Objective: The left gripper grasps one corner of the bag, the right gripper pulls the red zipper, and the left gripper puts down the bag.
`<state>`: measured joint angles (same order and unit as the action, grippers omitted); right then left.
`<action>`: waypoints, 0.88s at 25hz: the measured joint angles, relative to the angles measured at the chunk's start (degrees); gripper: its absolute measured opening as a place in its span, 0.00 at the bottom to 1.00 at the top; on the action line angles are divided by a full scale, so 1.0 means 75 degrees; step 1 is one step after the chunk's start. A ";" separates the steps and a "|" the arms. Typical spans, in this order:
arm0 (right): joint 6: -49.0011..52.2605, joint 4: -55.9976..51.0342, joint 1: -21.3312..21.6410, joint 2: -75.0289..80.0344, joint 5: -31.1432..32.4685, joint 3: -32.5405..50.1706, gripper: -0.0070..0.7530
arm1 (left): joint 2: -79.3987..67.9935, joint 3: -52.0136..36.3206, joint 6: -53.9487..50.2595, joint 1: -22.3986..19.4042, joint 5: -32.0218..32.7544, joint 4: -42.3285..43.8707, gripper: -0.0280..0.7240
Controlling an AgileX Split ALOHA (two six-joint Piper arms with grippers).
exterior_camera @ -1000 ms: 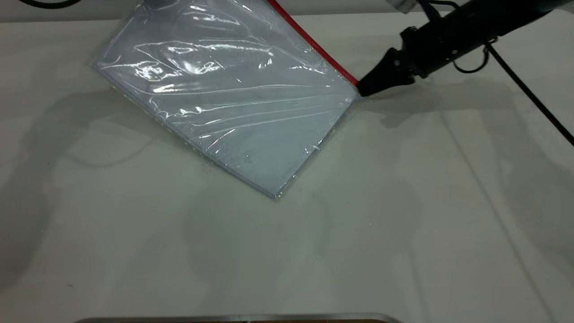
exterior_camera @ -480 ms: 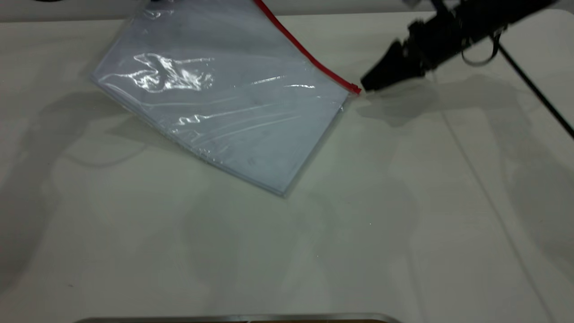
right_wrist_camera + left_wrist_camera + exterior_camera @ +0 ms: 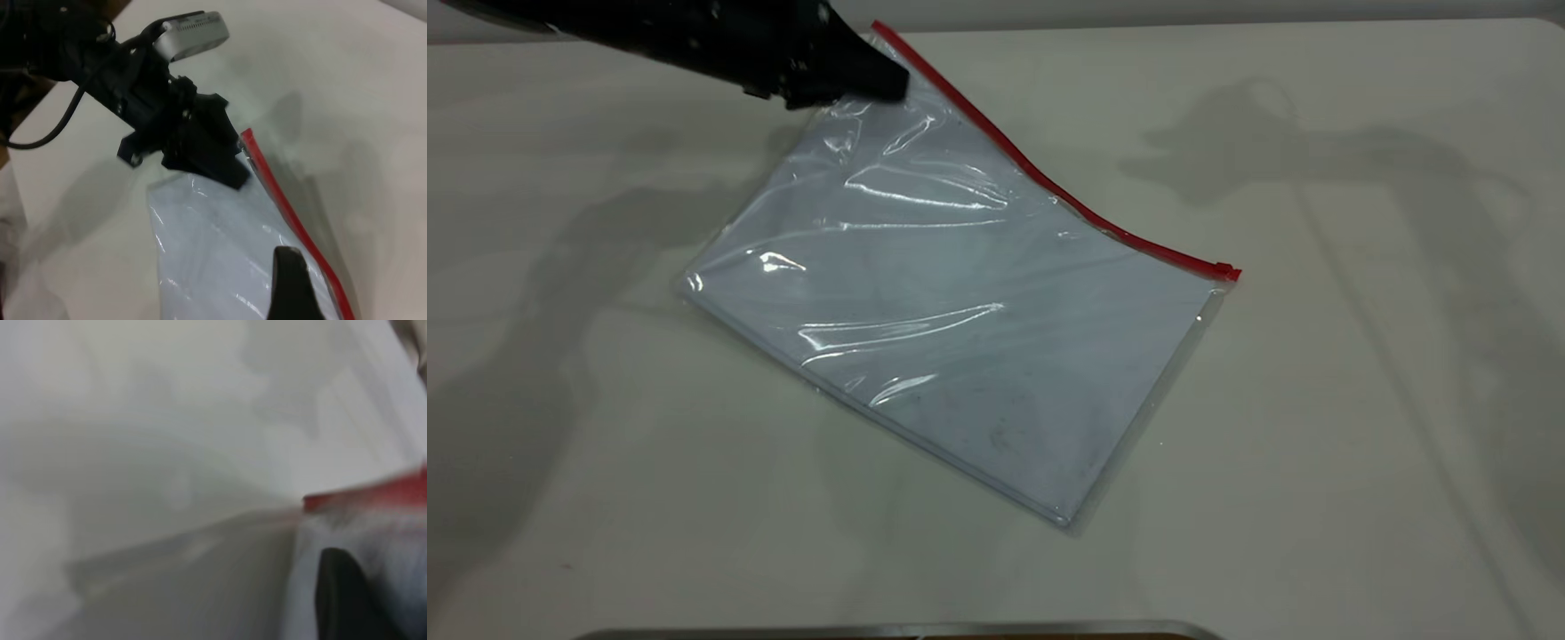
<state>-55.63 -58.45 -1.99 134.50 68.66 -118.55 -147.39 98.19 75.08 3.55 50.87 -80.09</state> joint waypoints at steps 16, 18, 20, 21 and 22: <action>0.4004 0.3996 0.0000 -0.4781 0.0276 0.0823 0.65 | 0.3341 0.0000 -0.2880 -0.1458 0.2133 0.1812 0.68; 0.4059 0.4344 0.0000 -0.5440 0.0276 0.1567 0.65 | 0.4110 0.0000 -0.3280 -0.1450 0.2133 0.2762 0.68; 0.4074 0.4756 0.0000 -0.6155 0.0276 0.2569 0.65 | 0.4892 0.0000 -0.3709 -0.1450 0.2133 0.3512 0.68; 0.4104 0.4957 0.0000 -0.6501 0.0276 0.3101 0.65 | 0.5269 0.0000 -0.3953 -0.1450 0.2133 0.3841 0.68; 0.4141 0.5116 0.0000 -0.6780 0.0276 0.3555 0.65 | 0.5567 0.0000 -0.4178 -0.1450 0.2133 0.4223 0.68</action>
<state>-24.57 -20.08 -1.99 83.65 70.73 -91.88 -105.64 98.19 43.75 -7.32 66.87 -48.42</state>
